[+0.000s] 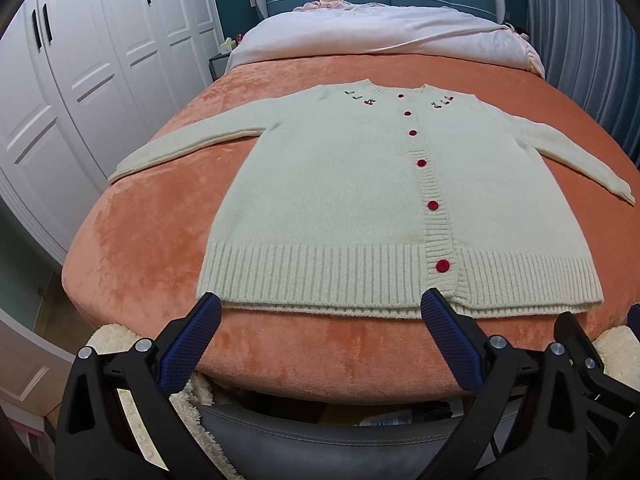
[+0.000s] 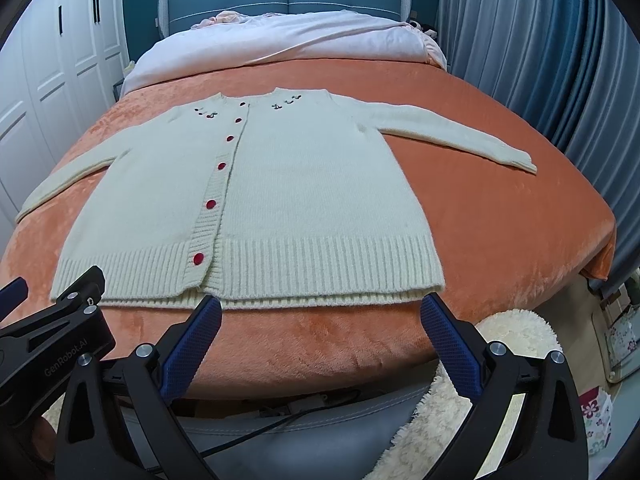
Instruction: Fold small clothes
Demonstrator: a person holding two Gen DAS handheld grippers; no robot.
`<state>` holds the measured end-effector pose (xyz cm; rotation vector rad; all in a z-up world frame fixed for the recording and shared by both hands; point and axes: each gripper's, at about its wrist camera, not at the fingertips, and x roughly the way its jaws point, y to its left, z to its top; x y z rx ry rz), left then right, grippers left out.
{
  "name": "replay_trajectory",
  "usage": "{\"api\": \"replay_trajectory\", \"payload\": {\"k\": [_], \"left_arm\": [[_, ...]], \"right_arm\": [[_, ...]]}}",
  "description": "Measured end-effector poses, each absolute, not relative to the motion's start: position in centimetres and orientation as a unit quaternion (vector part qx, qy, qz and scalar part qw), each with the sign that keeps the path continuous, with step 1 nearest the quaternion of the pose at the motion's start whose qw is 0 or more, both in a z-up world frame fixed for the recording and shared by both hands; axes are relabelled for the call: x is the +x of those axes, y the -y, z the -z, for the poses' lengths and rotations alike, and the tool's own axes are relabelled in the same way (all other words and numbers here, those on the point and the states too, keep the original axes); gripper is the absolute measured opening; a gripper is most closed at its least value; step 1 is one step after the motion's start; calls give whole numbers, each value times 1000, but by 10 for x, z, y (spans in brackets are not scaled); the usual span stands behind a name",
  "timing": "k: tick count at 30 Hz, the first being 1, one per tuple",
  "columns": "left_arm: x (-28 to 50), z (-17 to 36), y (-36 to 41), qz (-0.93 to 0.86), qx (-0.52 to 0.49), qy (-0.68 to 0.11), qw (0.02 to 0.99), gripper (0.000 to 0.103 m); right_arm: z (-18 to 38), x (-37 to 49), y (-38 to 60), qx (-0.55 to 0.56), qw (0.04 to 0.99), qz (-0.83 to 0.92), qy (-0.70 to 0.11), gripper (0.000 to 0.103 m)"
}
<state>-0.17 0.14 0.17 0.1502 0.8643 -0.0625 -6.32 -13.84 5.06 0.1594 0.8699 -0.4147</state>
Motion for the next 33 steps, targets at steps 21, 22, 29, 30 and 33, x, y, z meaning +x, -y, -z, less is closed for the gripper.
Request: {"api": "replay_trajectory", "payload": {"k": [21,22,29,30,33], "left_arm": [[-1,1,-4,27,71,-421,904,97],[-1,1,-4,27,71,-421,904,97],[-1,2,-4,27,70,-422,904,97],[-1,2,-4,27,70,-422,904,97],[-1,3,-4,27,70,-422,904,97]], "right_arm": [[-49,-61,138,78,882,199,-420,98],[-49,-61,138,79,882,199,-421,98],[-49,-61,138,80,881,199,-421,98],[-49,-60,138,80,881,199,-421,98],[-48,-60,137,80,881,200,-421,98]]}}
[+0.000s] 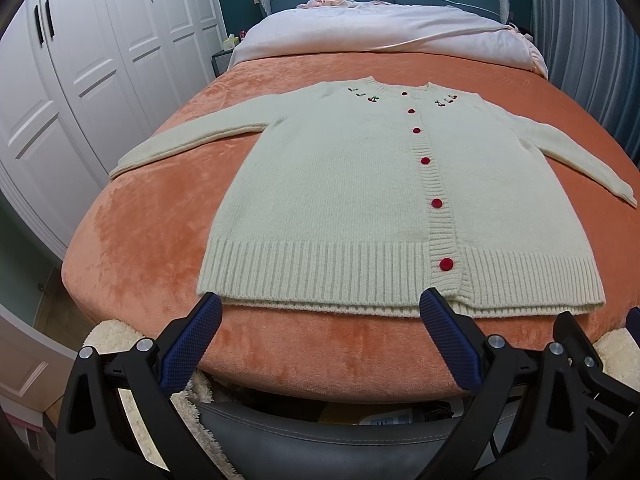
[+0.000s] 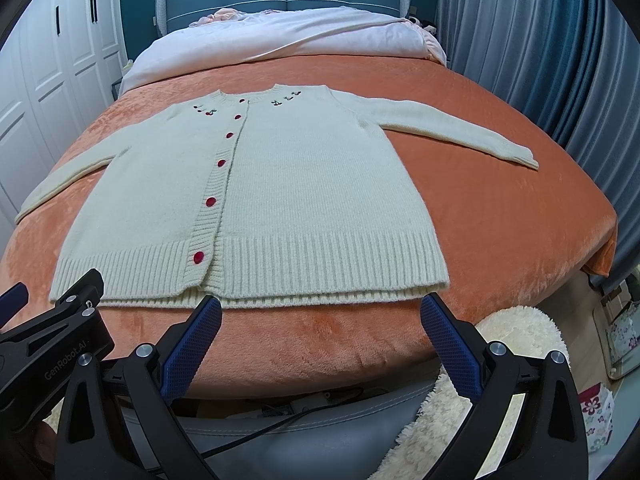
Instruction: Fold small clothes
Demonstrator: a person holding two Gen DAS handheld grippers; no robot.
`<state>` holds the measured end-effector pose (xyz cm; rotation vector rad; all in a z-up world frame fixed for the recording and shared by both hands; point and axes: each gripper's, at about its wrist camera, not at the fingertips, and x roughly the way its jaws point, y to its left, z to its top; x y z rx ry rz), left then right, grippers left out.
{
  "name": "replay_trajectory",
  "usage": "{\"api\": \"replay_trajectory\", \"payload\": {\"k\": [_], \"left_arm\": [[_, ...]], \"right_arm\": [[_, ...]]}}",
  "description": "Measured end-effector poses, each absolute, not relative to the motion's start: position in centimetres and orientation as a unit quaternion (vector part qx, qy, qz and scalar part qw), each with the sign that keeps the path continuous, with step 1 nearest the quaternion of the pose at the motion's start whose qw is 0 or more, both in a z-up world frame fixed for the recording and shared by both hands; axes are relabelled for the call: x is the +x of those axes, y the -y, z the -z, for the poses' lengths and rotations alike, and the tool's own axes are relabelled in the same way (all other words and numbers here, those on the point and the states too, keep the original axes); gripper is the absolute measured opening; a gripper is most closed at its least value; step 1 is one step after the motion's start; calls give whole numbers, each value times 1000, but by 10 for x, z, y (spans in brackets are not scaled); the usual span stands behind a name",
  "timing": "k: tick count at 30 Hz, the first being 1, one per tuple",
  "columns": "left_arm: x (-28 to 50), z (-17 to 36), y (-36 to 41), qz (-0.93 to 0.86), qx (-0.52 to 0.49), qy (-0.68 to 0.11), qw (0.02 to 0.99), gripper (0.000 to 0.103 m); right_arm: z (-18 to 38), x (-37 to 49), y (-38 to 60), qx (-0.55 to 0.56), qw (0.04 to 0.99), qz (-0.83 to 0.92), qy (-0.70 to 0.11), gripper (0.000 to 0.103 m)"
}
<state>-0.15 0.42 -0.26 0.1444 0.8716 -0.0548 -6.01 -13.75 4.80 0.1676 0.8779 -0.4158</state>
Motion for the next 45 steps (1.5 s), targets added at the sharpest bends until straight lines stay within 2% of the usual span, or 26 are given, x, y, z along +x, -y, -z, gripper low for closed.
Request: {"api": "replay_trajectory", "payload": {"k": [45], "left_arm": [[27,26,0,31,58,-456,887,97]], "right_arm": [[-16,-32,151,99,865,174,-460,98]]}}
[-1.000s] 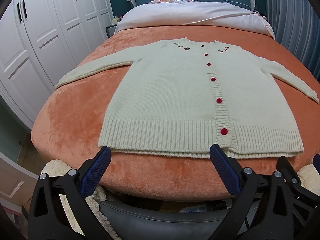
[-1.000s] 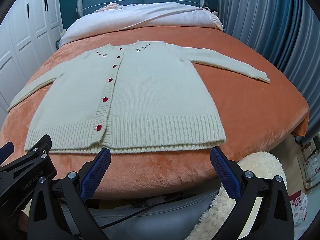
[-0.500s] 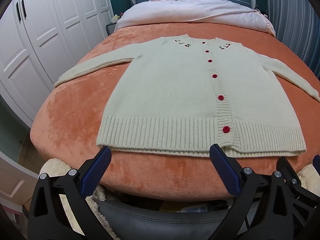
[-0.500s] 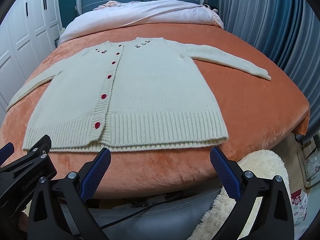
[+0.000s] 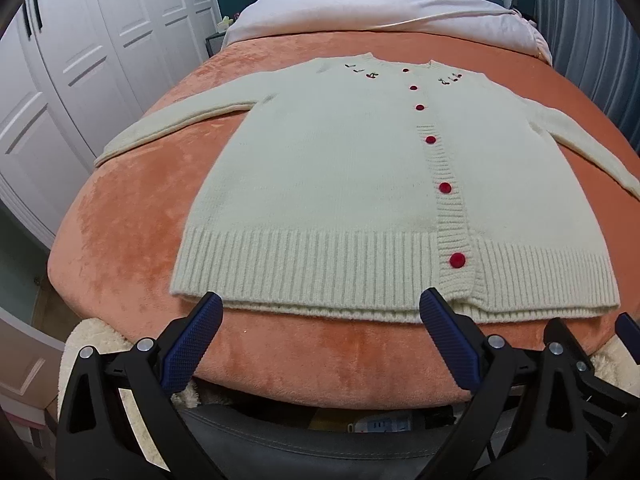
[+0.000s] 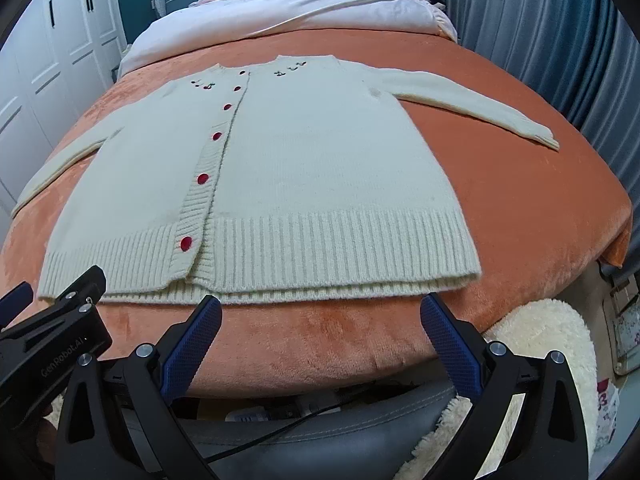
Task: Fold small clothes
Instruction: 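Grasp a sleeve cuff with the right gripper and fold it across the cardigan body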
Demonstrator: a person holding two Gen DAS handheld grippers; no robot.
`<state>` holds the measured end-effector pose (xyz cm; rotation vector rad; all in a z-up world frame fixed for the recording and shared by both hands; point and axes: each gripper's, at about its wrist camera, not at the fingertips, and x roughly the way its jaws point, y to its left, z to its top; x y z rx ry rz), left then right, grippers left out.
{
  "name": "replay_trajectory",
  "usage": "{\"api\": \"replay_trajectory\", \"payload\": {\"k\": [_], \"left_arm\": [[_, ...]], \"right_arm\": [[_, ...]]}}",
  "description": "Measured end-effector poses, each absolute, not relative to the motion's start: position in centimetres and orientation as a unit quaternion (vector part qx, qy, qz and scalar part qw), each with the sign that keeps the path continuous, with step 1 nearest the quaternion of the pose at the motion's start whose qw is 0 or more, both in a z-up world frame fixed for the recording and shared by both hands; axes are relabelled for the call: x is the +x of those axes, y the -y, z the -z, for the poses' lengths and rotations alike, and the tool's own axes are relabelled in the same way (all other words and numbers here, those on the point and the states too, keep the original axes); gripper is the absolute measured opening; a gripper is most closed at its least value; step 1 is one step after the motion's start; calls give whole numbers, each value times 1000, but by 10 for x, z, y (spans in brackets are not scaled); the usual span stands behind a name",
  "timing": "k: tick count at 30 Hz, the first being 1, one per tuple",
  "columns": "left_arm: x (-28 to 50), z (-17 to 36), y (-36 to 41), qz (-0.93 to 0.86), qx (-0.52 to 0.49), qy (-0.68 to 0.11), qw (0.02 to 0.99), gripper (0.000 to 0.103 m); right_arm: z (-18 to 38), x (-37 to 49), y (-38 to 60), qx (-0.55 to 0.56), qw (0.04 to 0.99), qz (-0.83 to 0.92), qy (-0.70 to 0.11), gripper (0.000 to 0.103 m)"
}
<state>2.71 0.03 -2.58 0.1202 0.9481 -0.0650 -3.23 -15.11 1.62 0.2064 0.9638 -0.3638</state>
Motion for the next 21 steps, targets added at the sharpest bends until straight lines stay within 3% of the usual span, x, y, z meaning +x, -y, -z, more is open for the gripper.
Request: {"api": "replay_trajectory", "payload": {"k": [4,11,16,21], "left_arm": [[48,18,-14,29,13,-452,892,98],[101,13,-53,-23,-57,-446,893,98],[132,17,-55,-49,-57,-448,891,98],[158,22,-47,-62,-47,-447,891,98]], "right_arm": [[-16,-25,190,137,876,147,-438,98],[-15,0,376,287,869,199,-350,98],[9,8,504,388,833,271,-288,98],[36,32,585,412,810,321,-266,97]]}}
